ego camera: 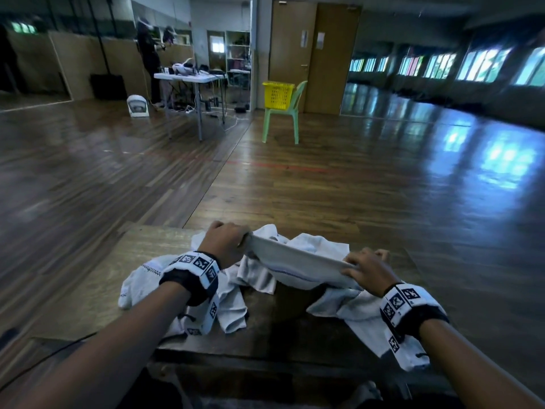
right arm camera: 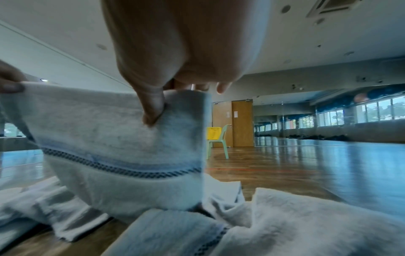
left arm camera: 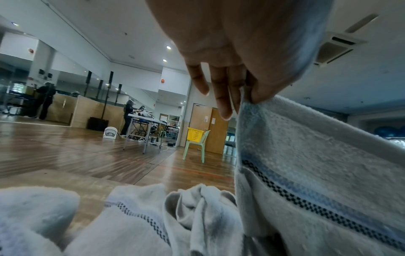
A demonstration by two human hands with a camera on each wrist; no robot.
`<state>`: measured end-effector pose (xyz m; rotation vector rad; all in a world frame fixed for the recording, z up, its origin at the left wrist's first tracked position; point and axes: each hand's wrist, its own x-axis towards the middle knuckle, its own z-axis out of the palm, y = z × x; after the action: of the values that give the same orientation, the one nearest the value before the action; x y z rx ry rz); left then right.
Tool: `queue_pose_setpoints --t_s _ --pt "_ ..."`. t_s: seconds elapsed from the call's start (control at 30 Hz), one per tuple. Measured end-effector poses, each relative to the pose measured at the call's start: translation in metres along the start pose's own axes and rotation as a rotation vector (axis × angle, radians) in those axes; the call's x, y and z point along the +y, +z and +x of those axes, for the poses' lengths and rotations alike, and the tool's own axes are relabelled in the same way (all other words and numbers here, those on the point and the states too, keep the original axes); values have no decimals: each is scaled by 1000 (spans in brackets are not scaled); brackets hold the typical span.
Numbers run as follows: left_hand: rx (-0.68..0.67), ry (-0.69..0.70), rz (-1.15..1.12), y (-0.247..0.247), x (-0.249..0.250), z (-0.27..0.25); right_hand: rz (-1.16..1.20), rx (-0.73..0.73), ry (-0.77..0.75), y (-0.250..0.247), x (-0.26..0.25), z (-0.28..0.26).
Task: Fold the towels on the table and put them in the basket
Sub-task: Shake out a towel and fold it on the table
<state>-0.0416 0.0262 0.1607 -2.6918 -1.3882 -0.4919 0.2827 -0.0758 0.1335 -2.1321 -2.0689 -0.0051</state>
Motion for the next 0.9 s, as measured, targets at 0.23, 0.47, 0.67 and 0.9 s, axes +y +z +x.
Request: queue_pose_setpoints --t_s 0.23,0.47,0.67,0.9 --pt "19 -40 -1 -40 -13 18 -40 56 103 -50 28 2" --pt "268 -8 18 -168 -8 75 -46 427 -3 -200 9 33" --pt "414 95 101 -314 1 100 81 578 -114 -344 -16 22" --pt "541 184 65 -425 7 101 113 766 -206 -464 -36 -6"
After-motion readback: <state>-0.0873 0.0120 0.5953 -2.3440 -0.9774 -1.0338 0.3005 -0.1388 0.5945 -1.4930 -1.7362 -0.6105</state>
